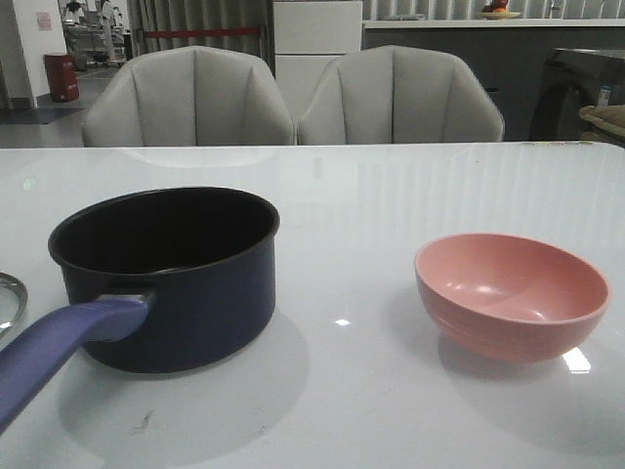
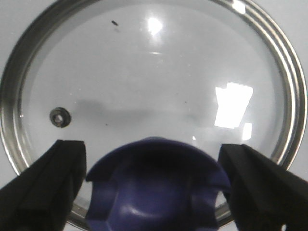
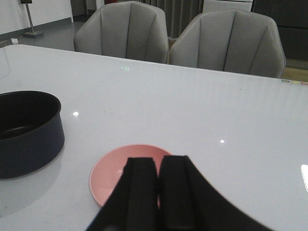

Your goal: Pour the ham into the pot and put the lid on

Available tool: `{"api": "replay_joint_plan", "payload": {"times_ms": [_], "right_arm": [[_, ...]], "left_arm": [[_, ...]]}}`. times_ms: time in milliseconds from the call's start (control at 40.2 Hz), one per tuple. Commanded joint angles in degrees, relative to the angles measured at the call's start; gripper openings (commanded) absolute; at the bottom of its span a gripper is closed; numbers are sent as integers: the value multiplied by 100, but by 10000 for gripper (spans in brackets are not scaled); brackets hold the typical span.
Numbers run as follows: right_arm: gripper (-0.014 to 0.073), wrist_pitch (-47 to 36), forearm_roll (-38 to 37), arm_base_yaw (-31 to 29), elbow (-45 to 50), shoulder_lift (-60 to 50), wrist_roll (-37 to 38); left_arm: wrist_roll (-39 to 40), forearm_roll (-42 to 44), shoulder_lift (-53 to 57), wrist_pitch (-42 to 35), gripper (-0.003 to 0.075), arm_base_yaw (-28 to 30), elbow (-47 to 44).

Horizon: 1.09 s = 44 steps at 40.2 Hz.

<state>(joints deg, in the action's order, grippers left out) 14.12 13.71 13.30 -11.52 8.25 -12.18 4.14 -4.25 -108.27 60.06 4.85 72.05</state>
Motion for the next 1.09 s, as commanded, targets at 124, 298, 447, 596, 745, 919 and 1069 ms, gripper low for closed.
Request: {"api": "replay_joint_plan", "payload": {"times_ms": [124, 298, 447, 596, 745, 919, 1069], "right_arm": [[161, -436, 38, 13, -155, 48, -43], [161, -436, 38, 13, -155, 48, -43], [161, -436, 38, 13, -155, 48, -43], [161, -436, 38, 13, -155, 48, -43], [161, -436, 38, 13, -155, 48, -43], [161, -436, 38, 13, -155, 48, -43], [161, -436, 38, 13, -155, 48, -43]], "left_arm": [[17, -119, 172, 31, 418, 12, 120], [17, -119, 172, 105, 252, 12, 120], [17, -119, 172, 130, 230, 12, 120], [4, -119, 184, 152, 230, 12, 143], [-52, -108, 333, 260, 230, 12, 316], [-160, -121, 566, 566, 230, 12, 792], [-200, -144, 747, 929, 230, -12, 1212]]}}
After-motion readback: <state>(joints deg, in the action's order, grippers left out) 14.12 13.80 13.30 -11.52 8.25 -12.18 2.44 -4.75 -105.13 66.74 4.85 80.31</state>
